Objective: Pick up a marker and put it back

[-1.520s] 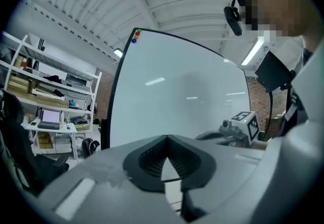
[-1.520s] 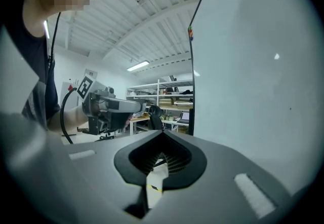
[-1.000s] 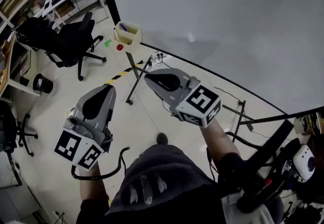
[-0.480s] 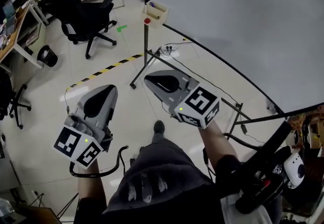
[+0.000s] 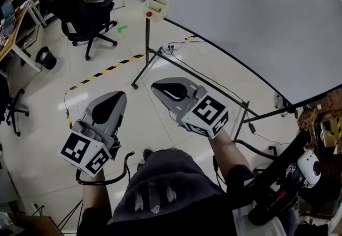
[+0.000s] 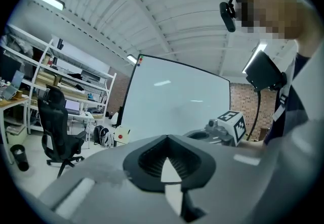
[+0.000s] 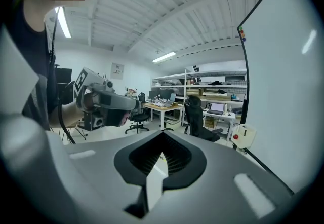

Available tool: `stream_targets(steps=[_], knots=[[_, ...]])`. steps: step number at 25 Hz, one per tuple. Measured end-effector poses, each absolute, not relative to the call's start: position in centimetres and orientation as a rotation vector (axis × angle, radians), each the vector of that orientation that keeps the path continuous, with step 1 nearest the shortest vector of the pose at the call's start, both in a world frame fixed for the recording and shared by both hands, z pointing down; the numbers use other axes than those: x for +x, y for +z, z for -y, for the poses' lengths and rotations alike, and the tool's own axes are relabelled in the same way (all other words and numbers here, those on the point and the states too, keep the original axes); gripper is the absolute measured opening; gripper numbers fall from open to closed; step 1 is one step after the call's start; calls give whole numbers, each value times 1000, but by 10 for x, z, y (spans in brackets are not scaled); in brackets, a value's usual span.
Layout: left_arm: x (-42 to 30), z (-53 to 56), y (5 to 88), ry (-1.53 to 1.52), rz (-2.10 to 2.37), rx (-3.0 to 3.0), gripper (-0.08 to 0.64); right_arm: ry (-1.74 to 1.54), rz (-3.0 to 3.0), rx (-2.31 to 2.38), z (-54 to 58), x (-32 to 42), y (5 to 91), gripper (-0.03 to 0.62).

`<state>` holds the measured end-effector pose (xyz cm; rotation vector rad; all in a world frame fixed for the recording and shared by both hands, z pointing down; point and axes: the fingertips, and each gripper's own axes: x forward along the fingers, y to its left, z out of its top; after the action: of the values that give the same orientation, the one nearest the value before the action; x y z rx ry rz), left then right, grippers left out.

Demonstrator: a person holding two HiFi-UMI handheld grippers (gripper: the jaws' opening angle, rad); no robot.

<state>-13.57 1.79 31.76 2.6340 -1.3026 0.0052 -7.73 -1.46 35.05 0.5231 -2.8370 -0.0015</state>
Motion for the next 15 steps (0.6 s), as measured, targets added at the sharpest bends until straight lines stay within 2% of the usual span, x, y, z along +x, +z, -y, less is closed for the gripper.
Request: stream_targets(steps=[15], knots=[[10, -81, 344, 17, 1230, 2583, 6, 62, 2819, 546, -45, 62, 369, 0]])
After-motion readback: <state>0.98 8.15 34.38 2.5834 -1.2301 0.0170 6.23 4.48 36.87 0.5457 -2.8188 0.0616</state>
